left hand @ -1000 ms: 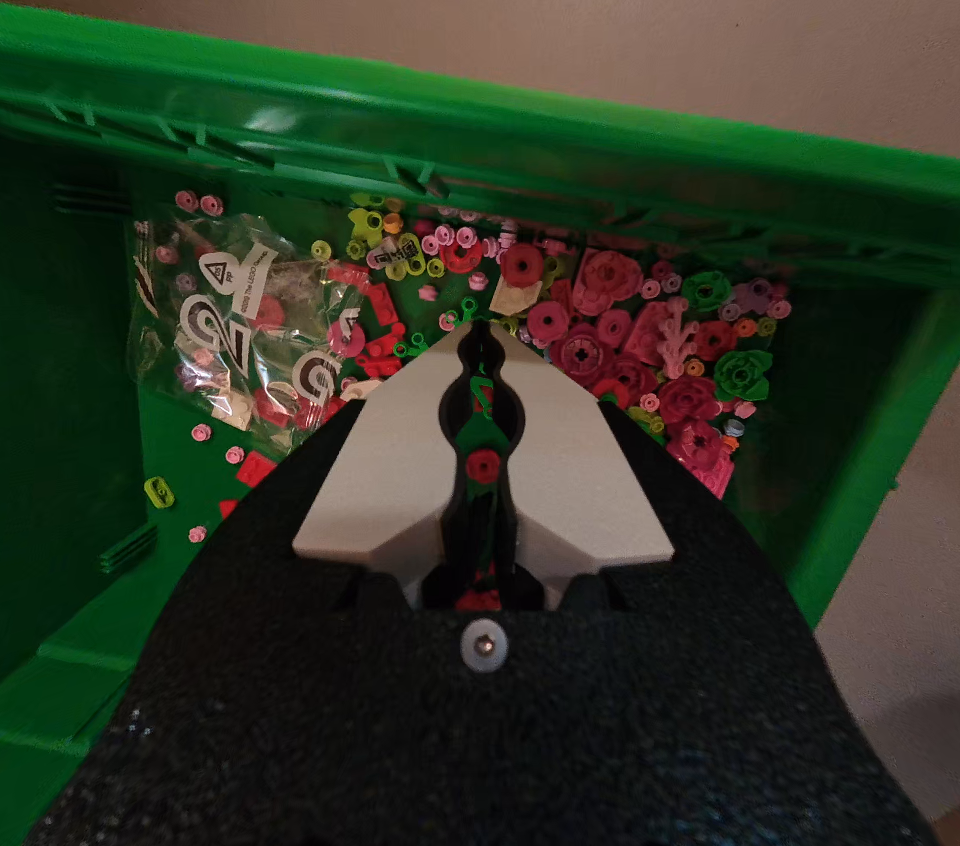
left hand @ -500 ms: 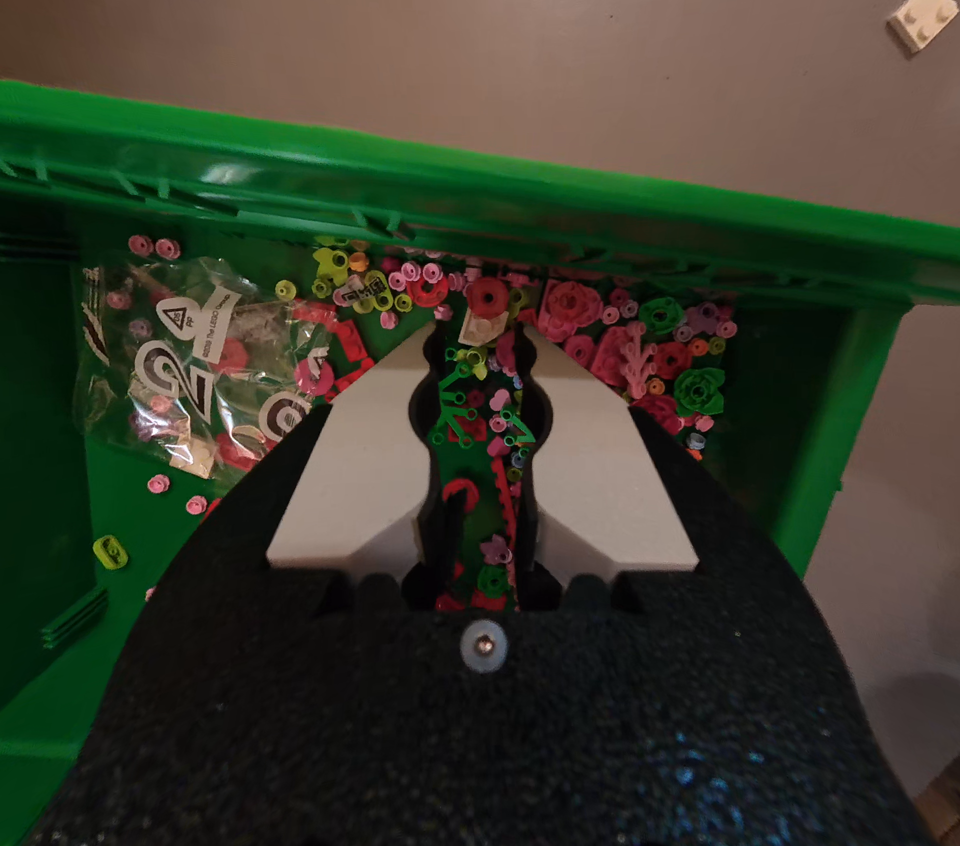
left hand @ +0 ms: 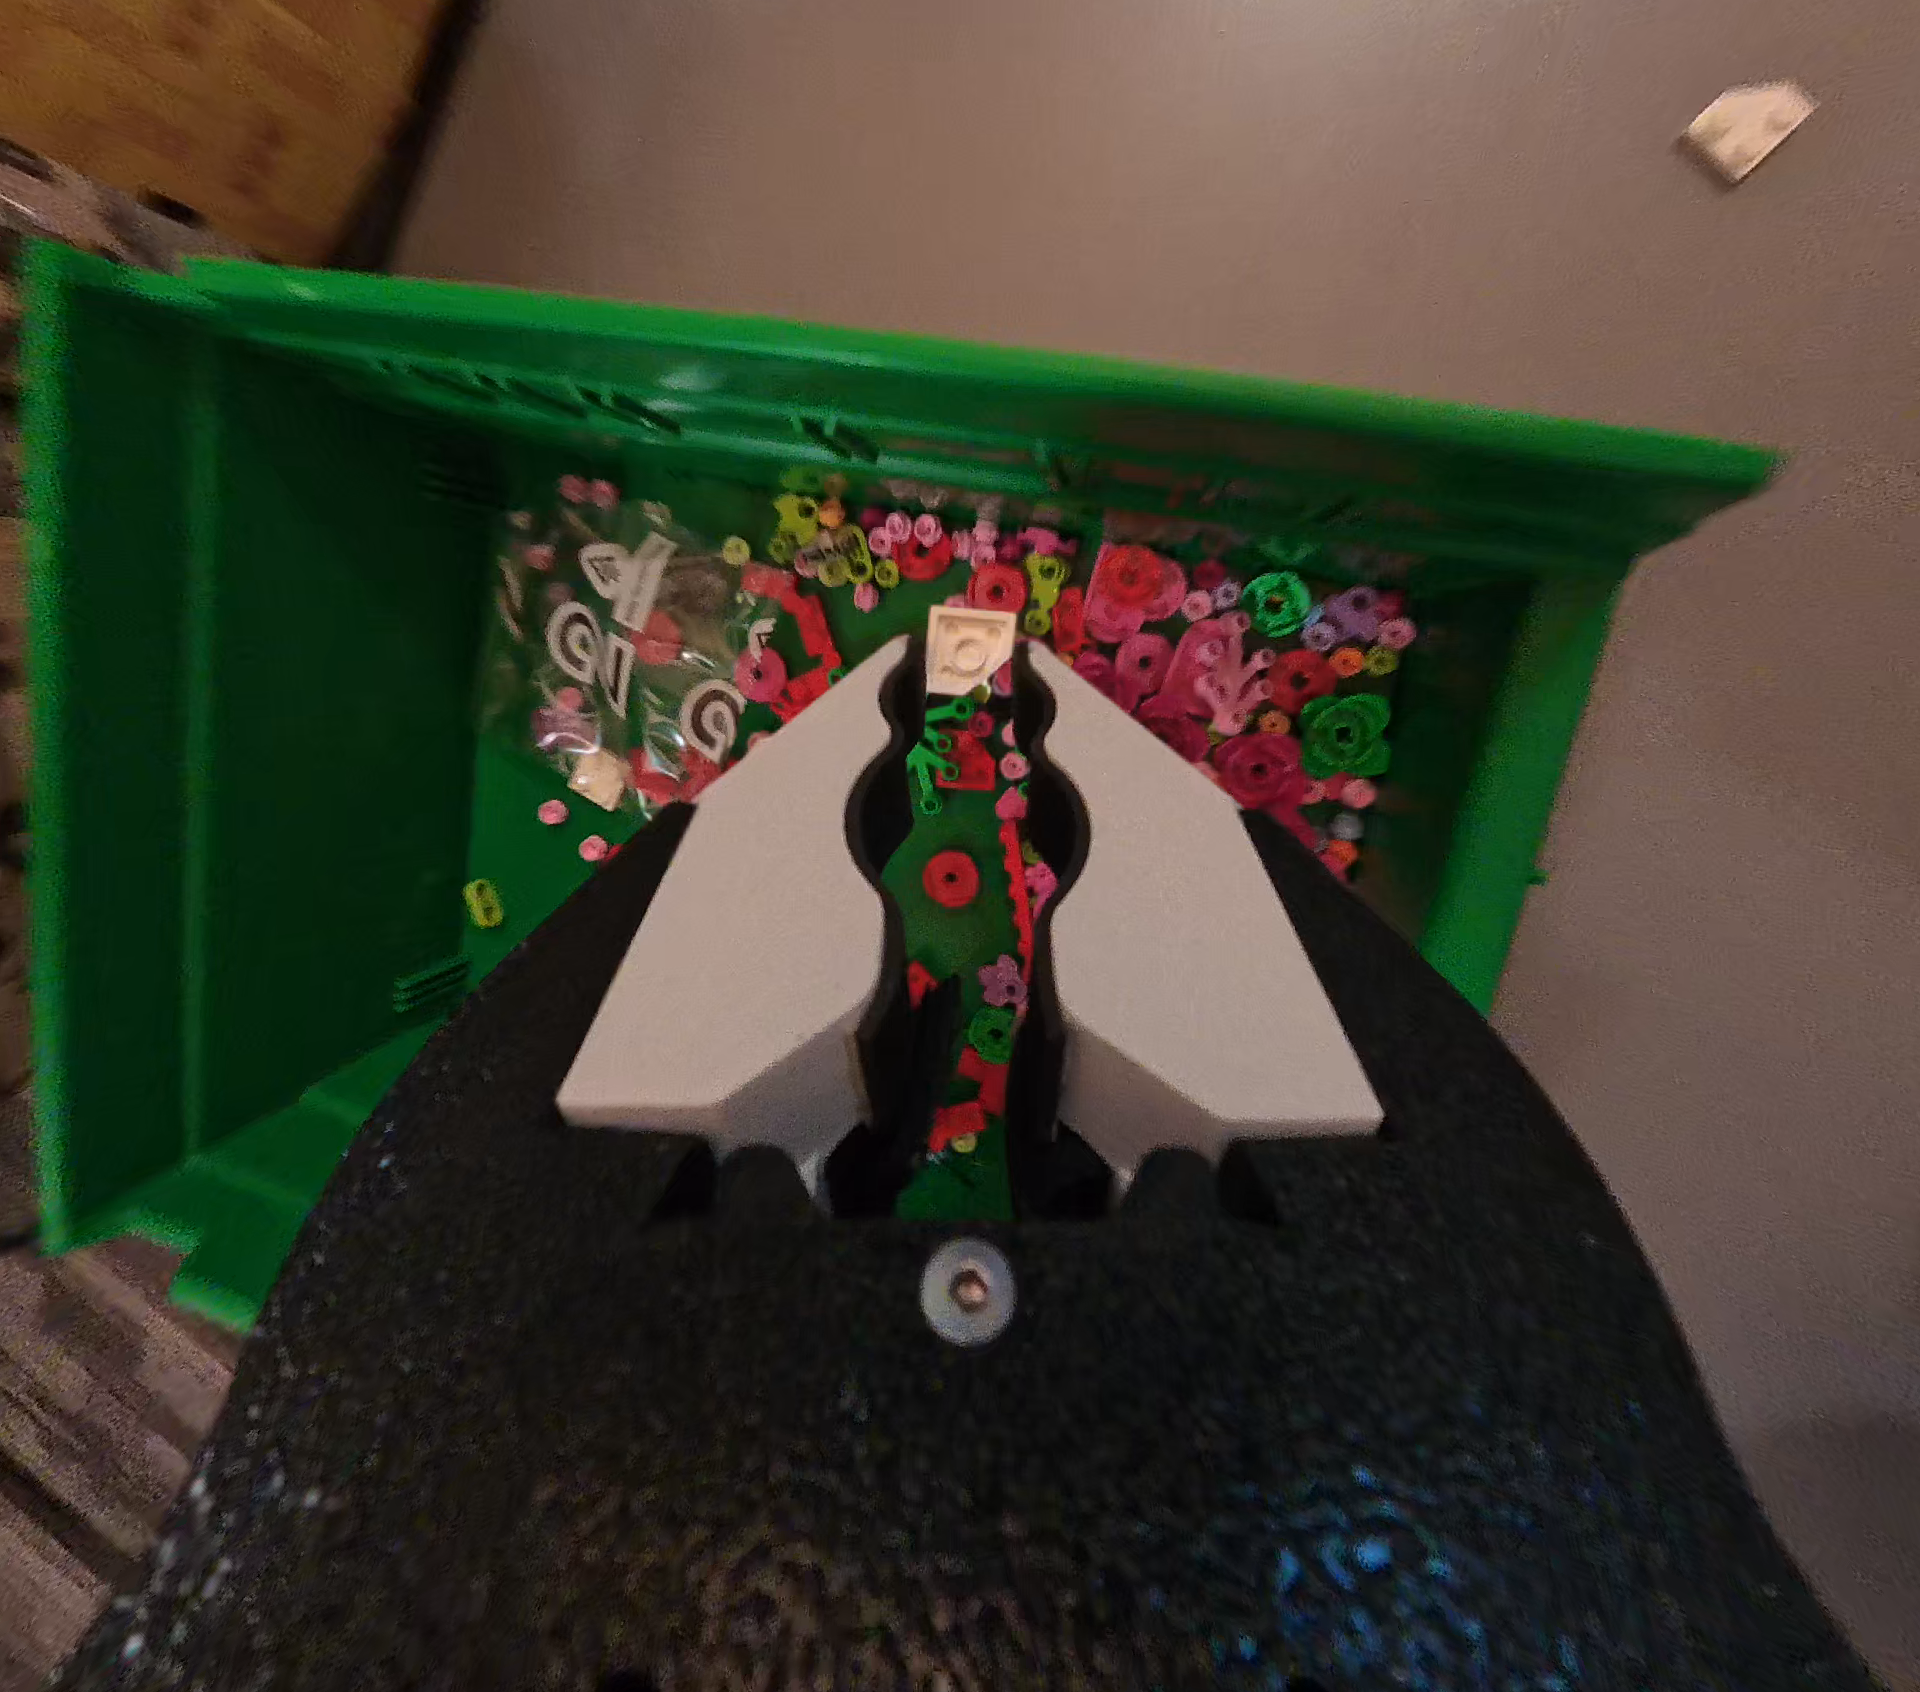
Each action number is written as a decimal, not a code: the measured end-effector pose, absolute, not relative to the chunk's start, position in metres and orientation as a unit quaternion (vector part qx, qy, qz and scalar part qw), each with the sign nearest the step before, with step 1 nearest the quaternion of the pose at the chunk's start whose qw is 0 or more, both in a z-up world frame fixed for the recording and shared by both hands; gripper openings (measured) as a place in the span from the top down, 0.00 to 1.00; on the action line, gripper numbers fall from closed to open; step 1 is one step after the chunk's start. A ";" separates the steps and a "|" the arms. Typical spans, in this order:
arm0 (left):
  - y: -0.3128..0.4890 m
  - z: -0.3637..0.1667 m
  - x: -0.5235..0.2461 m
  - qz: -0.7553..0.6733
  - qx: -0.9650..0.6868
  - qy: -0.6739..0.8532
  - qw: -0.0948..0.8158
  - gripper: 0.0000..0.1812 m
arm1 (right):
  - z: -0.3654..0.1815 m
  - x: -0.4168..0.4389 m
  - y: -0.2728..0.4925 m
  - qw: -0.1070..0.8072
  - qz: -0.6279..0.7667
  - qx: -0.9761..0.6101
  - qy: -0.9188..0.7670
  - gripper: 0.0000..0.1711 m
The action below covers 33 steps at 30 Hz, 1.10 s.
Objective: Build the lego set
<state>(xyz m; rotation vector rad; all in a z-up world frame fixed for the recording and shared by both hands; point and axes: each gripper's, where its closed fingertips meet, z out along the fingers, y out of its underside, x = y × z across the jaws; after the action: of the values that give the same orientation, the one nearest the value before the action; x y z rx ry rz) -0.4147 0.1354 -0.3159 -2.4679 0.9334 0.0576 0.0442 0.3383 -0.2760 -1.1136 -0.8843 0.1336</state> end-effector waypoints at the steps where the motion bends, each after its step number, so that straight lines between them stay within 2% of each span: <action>1: 0.133 -0.304 -0.408 0.030 -0.898 0.343 0.274 0.92 | -0.276 0.044 0.338 0.756 0.066 -0.510 -0.406 1.00; 6: 0.108 -0.254 -0.343 0.065 -0.842 0.390 0.368 0.92 | -0.275 0.042 0.336 0.756 0.075 -0.507 -0.408 1.00; 10: 0.090 -0.242 -0.279 0.053 -0.815 0.438 0.376 0.92 | -0.274 0.043 0.335 0.758 0.082 -0.505 -0.404 1.00; 15: 0.081 -0.257 -0.208 0.007 -0.811 0.477 0.339 0.92 | -0.269 0.048 0.336 0.765 0.094 -0.508 -0.386 1.00; 19: 0.083 -0.296 -0.172 -0.015 -0.824 0.489 0.286 0.92 | -0.266 0.052 0.336 0.770 0.103 -0.507 -0.373 1.00; 26: 0.107 -0.355 -0.163 -0.003 -0.862 0.450 0.235 0.92 | -0.261 0.054 0.333 0.775 0.129 -0.502 -0.362 1.00; 33: 0.173 -0.361 -0.208 0.035 -0.917 0.268 0.294 0.92 | -0.258 0.060 0.336 0.776 0.158 -0.506 -0.341 1.00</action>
<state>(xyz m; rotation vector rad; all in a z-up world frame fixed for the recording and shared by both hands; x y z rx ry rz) -0.2083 0.1733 -0.3609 -2.4406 0.7139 0.0919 0.0597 0.3358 -0.2576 -1.0956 -0.7389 0.3413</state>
